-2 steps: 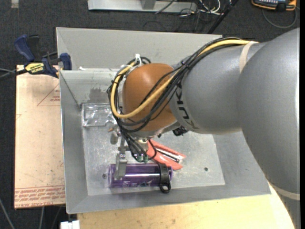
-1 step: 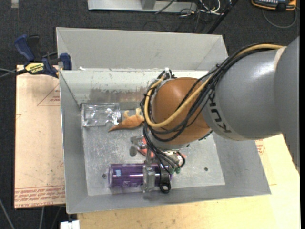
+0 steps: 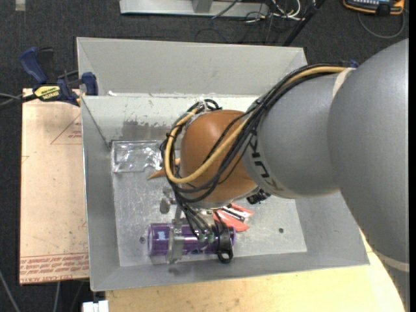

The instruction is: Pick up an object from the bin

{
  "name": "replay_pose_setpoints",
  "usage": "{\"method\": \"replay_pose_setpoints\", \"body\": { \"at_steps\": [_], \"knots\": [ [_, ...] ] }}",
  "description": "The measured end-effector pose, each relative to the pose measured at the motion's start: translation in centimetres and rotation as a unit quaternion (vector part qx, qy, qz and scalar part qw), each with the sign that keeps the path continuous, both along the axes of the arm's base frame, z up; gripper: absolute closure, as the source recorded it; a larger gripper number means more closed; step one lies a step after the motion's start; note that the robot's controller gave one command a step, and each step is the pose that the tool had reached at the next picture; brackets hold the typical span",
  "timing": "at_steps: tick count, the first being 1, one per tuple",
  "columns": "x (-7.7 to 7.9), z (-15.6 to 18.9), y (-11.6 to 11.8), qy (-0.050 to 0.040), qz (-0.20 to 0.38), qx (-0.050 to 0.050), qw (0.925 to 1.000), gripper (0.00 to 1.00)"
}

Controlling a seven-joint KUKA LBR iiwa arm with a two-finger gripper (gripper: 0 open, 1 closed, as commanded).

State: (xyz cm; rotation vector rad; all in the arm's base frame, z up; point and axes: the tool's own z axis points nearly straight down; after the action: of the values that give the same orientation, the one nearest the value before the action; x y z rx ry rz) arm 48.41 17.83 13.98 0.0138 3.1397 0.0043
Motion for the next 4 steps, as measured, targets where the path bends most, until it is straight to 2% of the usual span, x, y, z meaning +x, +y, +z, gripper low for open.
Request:
{"method": "replay_pose_setpoints", "body": {
  "at_steps": [1, 2, 4],
  "knots": [
    [-0.2, -6.3, -1.9, -0.0050, 0.043, 0.002, 0.9990, 0.00],
    [0.7, -7.1, -0.3, 0.0001, -0.022, 0.001, 0.9998, 1.00],
    [0.6, -6.8, -0.2, 0.0017, -0.022, 0.000, 0.9998, 1.00]
  ]
}}
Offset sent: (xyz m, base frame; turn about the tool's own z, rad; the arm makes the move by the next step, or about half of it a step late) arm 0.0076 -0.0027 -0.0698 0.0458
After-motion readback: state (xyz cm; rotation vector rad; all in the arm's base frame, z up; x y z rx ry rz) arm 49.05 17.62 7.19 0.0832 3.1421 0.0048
